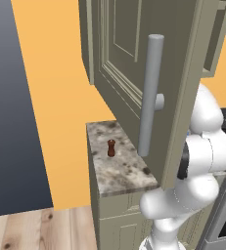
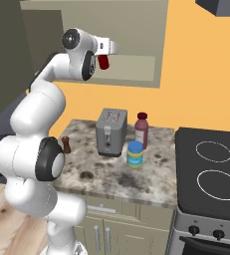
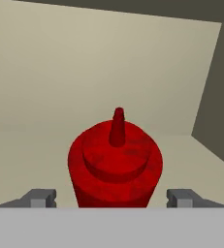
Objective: There are various items on the counter. Only move the condiments/shakers into the cabinet.
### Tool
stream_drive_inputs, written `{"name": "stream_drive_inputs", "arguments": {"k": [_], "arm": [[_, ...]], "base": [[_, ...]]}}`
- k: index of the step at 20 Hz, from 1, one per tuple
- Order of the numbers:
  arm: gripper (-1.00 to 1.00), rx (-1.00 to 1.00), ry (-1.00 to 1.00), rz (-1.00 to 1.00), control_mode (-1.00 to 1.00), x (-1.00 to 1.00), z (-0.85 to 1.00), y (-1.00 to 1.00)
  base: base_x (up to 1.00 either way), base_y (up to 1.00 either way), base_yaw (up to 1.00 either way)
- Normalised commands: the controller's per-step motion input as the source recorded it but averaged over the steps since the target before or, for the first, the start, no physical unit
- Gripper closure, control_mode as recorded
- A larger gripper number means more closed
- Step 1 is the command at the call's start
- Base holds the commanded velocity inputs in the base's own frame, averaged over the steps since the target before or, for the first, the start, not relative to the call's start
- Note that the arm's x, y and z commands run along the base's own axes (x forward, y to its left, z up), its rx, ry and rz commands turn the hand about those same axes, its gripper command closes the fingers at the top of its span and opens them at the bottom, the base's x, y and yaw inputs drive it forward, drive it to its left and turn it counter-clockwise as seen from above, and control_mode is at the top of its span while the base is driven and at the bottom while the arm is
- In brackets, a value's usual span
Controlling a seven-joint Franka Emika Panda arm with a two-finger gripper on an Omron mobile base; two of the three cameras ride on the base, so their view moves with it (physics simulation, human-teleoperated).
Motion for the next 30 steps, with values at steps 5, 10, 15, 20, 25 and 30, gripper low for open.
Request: {"name": "stream_drive_inputs", "arguments": {"k": [5,10,15,20,25,30], "arm": [[-1.00,-0.06,-0.02,0.00,-1.00,0.23,-0.11,0.00],[-1.00,0.00,0.00,0.00,-1.00,0.01,0.00,0.00],[-1.00,0.00,0.00,0.00,-1.00,0.00,0.00,0.00],[-1.00,0.00,-0.02,0.00,-1.00,-0.44,-0.01,0.00],[-1.00,0.00,-0.10,0.00,-1.00,-1.00,-0.16,0.00],[-1.00,0.00,-0.02,0.00,-1.00,-1.00,-0.36,0.00]], "base": [[0.00,0.00,0.00],[0.00,0.00,0.00],[0.00,0.00,0.00],[0.00,0.00,0.00],[0.00,0.00,0.00],[0.00,0.00,0.00]]}}
